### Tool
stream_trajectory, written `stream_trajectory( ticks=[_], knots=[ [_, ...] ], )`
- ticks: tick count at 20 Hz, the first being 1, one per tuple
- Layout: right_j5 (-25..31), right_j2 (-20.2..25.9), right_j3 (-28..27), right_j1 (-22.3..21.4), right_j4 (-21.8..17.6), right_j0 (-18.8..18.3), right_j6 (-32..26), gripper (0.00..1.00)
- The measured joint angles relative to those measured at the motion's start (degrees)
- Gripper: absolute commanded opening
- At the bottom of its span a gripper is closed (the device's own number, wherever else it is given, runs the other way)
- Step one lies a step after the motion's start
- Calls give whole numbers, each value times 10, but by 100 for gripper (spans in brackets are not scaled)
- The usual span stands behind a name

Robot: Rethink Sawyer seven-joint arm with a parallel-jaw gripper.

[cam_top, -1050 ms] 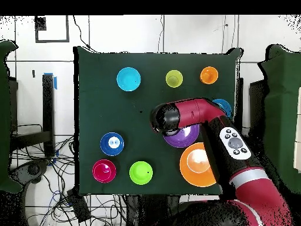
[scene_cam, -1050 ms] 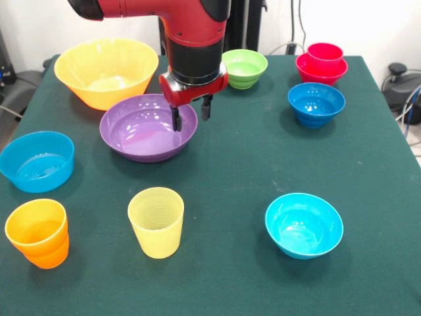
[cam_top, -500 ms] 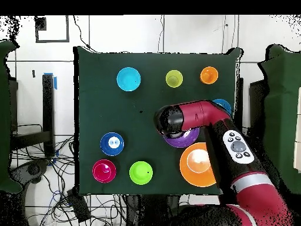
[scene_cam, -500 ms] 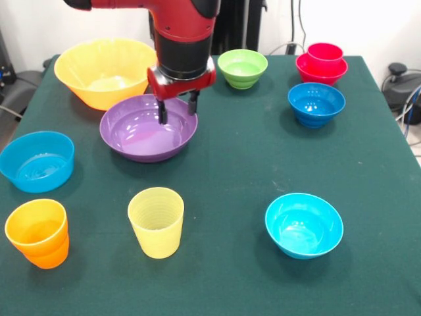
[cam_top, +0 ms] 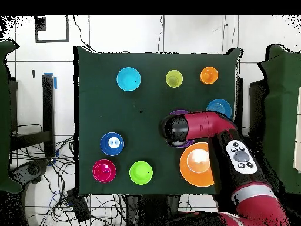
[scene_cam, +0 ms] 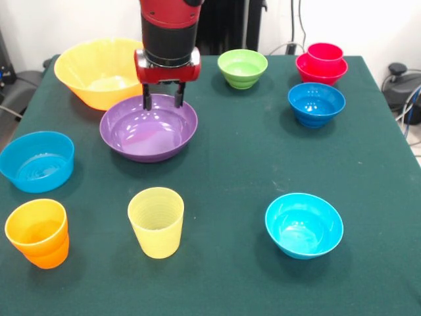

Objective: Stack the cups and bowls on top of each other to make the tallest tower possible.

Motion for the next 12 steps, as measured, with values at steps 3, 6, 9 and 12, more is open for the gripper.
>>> stream_trajectory(
  ticks=[3,6,9,12],
  knots=[
    [-26,-12,6,0,0,5,35,100],
    [-50,-22,17,0,0,9,65,100],
    [-58,-24,28,0,0,11,70,100],
    [-59,-24,46,-3,1,13,70,100]
  ],
)
